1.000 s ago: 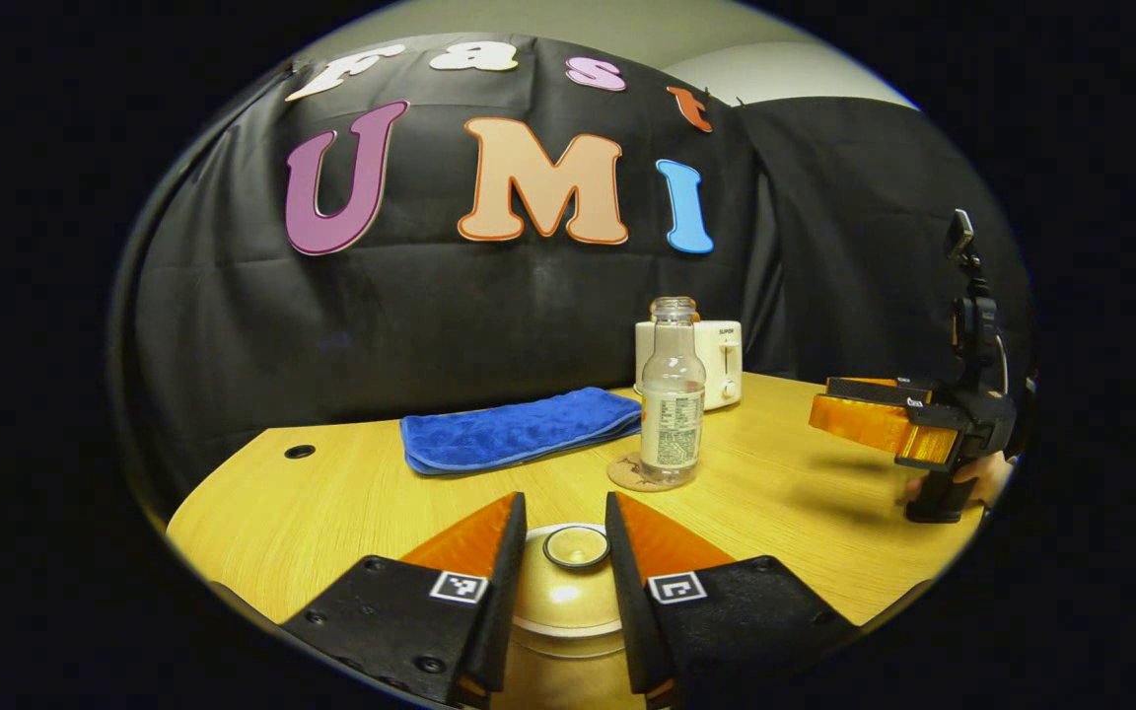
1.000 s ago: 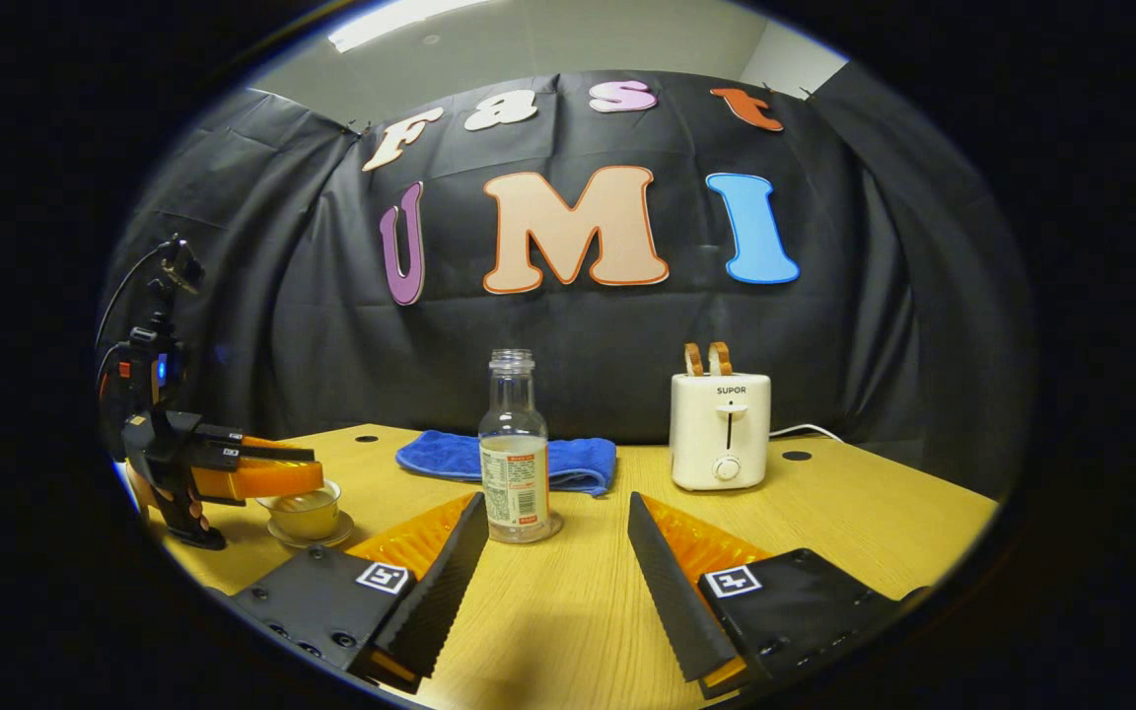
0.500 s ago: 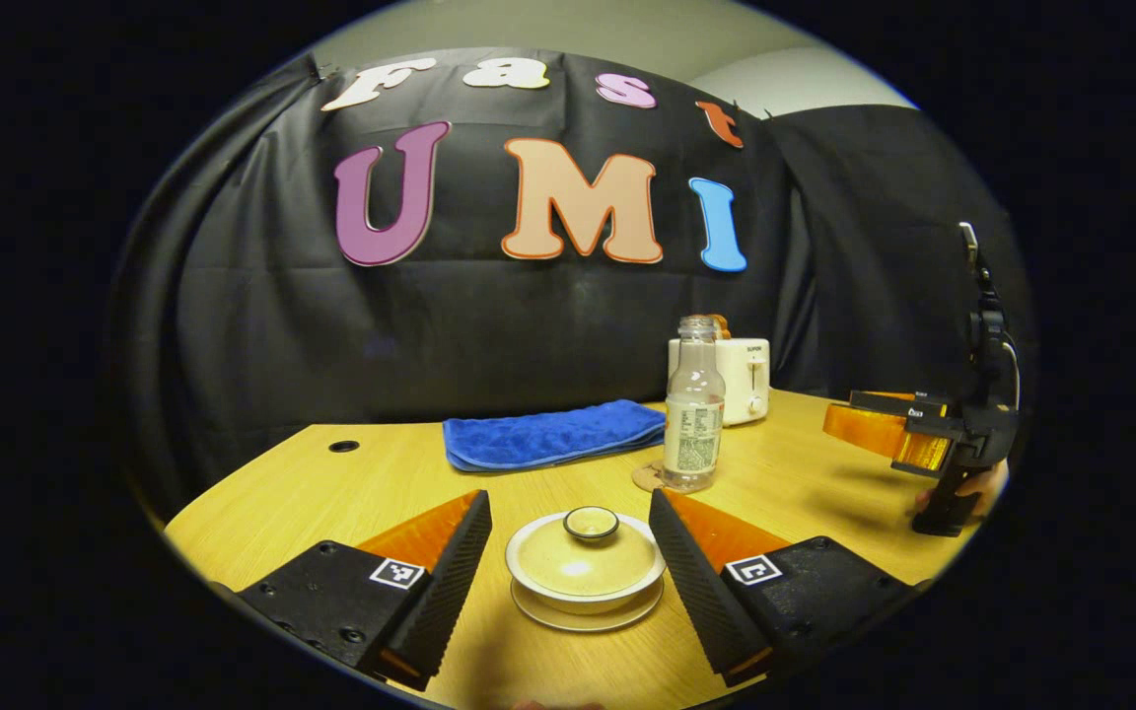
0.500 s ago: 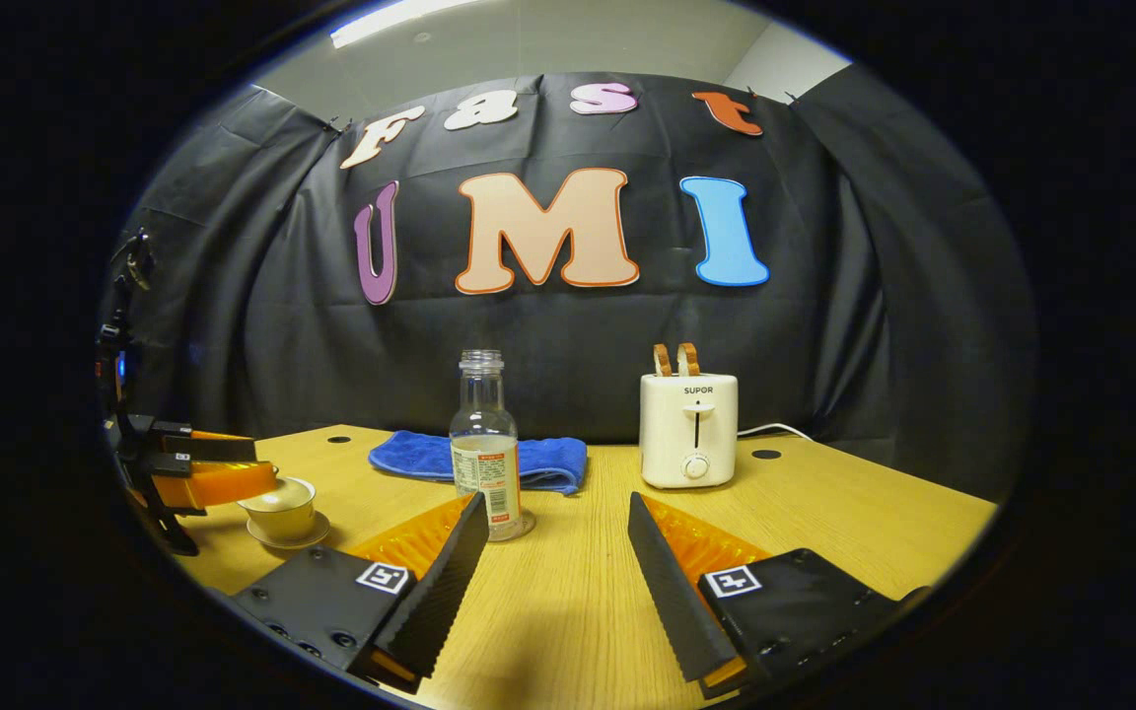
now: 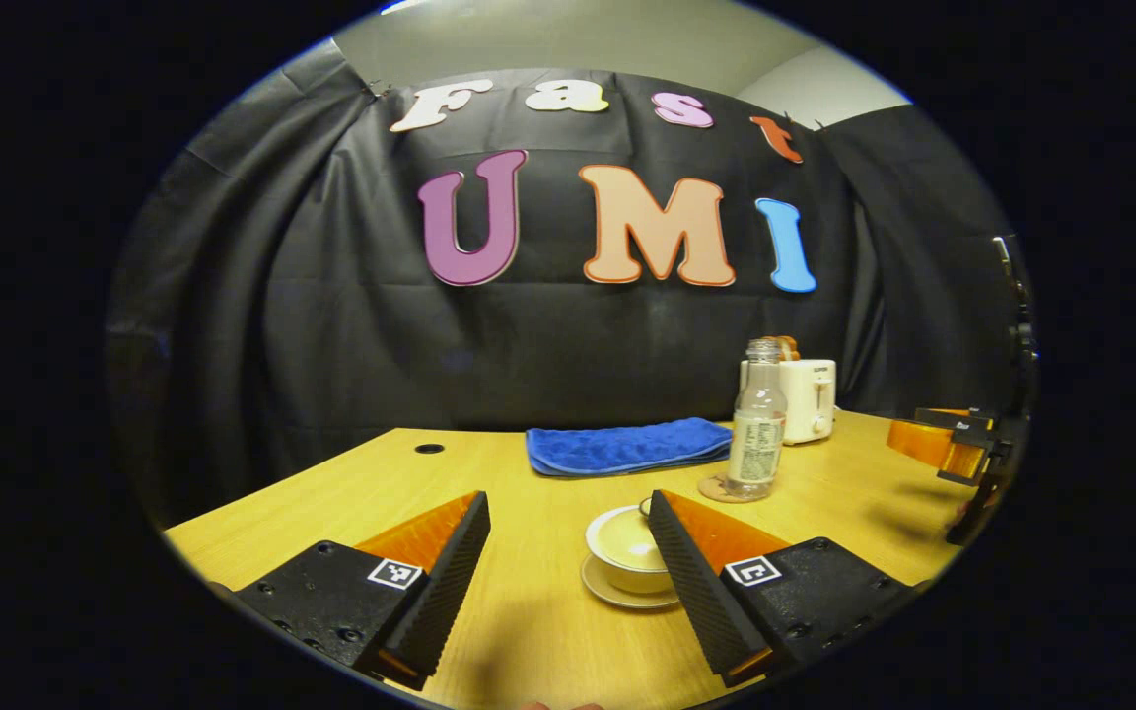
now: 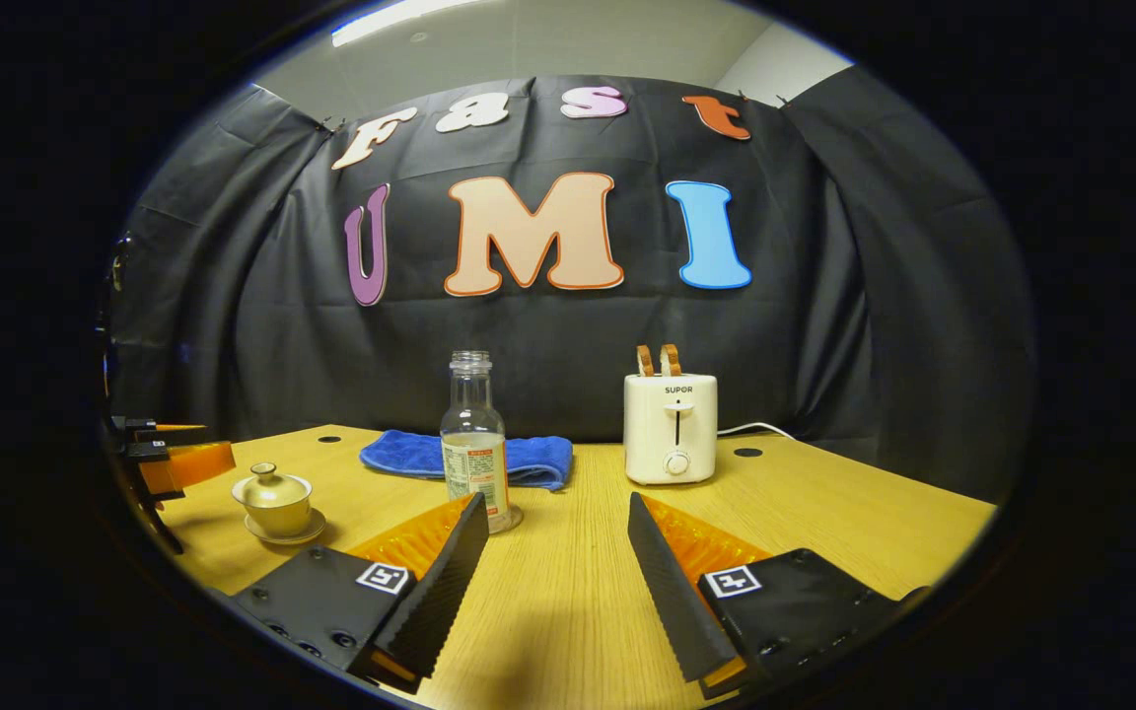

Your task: Open the teacup lid with one hand, grasp the water bottle and pour water into the teacup with the other hand; after pouring, place the water bottle on the coaster and then close the teacup lid.

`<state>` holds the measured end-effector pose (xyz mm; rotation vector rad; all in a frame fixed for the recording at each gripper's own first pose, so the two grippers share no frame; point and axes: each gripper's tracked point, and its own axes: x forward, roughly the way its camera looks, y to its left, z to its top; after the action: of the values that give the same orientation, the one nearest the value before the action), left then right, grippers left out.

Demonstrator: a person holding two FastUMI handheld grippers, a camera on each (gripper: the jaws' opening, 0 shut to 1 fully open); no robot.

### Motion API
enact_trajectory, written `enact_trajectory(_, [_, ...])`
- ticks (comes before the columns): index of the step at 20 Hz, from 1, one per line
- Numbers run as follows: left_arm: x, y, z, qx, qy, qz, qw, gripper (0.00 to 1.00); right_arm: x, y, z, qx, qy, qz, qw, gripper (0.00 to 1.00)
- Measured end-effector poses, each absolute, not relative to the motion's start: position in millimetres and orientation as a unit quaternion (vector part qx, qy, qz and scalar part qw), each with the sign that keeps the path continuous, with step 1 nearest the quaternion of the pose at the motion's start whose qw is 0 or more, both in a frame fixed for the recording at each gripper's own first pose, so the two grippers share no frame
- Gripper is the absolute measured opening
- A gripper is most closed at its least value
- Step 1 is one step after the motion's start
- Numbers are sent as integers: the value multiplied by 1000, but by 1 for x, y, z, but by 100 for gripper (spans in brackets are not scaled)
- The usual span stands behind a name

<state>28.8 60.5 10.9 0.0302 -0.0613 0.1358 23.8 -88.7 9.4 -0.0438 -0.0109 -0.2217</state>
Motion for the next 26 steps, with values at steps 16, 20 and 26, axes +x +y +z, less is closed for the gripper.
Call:
enact_trajectory(16, [26,68,11,14,-33,96,995,95,18,-98,9,-23,-7,-134,991,85])
enact_trajectory(20, [24,69,10,14,-33,96,995,95,19,-98,9,-23,-7,-134,991,92])
enact_trajectory(26, [26,68,9,14,-33,94,995,99,19,-98,9,-23,-7,-134,991,85])
